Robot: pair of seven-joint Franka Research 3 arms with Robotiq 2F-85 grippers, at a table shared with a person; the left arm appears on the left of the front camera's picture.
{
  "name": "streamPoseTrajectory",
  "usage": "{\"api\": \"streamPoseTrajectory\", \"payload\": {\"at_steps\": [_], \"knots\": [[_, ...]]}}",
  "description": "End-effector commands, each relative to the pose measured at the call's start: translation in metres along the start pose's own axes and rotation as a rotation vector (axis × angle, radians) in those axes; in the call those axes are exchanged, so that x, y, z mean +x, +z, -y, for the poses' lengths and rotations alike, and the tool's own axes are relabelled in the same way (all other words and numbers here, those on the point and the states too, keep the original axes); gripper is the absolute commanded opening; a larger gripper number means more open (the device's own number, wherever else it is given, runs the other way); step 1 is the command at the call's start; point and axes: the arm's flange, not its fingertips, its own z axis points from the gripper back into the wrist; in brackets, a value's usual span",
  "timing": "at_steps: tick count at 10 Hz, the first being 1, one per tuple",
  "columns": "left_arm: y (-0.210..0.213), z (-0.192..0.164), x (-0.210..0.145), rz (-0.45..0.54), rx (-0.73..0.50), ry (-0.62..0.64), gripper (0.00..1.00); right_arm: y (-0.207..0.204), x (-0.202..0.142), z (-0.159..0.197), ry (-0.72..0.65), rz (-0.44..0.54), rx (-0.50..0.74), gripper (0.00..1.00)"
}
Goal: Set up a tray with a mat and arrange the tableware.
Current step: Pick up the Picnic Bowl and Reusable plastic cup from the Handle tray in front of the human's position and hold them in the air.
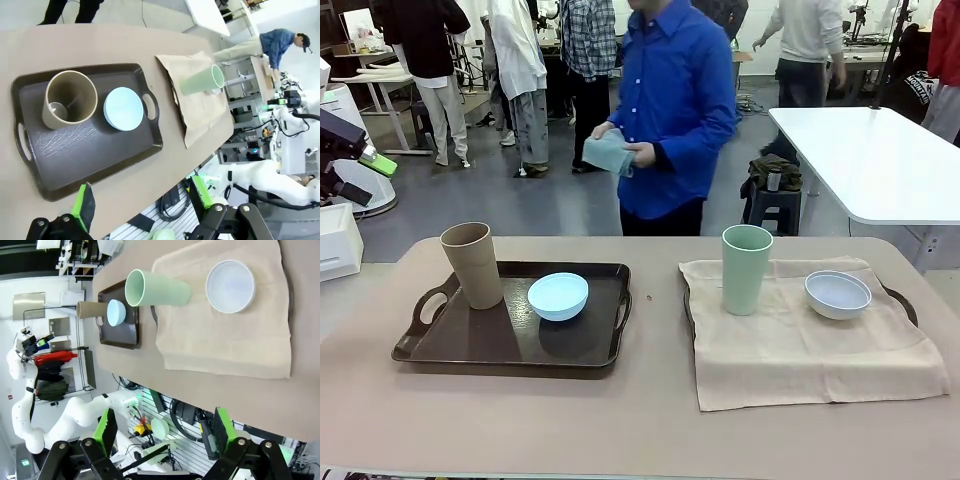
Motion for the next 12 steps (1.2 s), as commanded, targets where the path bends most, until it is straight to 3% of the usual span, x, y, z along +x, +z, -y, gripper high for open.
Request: {"api": "streamPoseTrajectory", "payload": {"at_steps": [1, 2, 3, 5, 6, 9, 12], "knots": [[0.000, -0.001, 0.000, 0.000, -0.005, -0.006, 1.00, -0.001, 0.000, 0.000, 0.003, -0.005, -0.008, 1.00], [0.003, -0.032, 0.006, 0.022, -0.080, 0.138, 1.00, 0.001, 0.002, 0.009, -0.016, -0.107, 0.214, 1.00], [0.009, -0.058, 0.006, -0.009, -0.177, 0.251, 1.00, 0.003, 0.004, 0.021, -0.027, -0.164, 0.344, 1.00], [0.020, -0.096, 0.000, -0.162, -0.282, 0.380, 1.00, 0.004, 0.009, 0.046, -0.059, -0.201, 0.492, 1.00], [0.028, -0.105, -0.002, -0.245, -0.299, 0.421, 1.00, -0.001, 0.009, 0.057, -0.093, -0.204, 0.477, 1.00], [0.051, -0.137, -0.003, -0.172, -0.440, 0.552, 1.00, 0.003, 0.008, 0.087, -0.176, -0.168, 0.448, 1.00], [0.044, -0.127, 0.003, -0.161, -0.374, 0.522, 1.00, -0.006, 0.005, 0.093, -0.193, -0.174, 0.445, 1.00]]}}
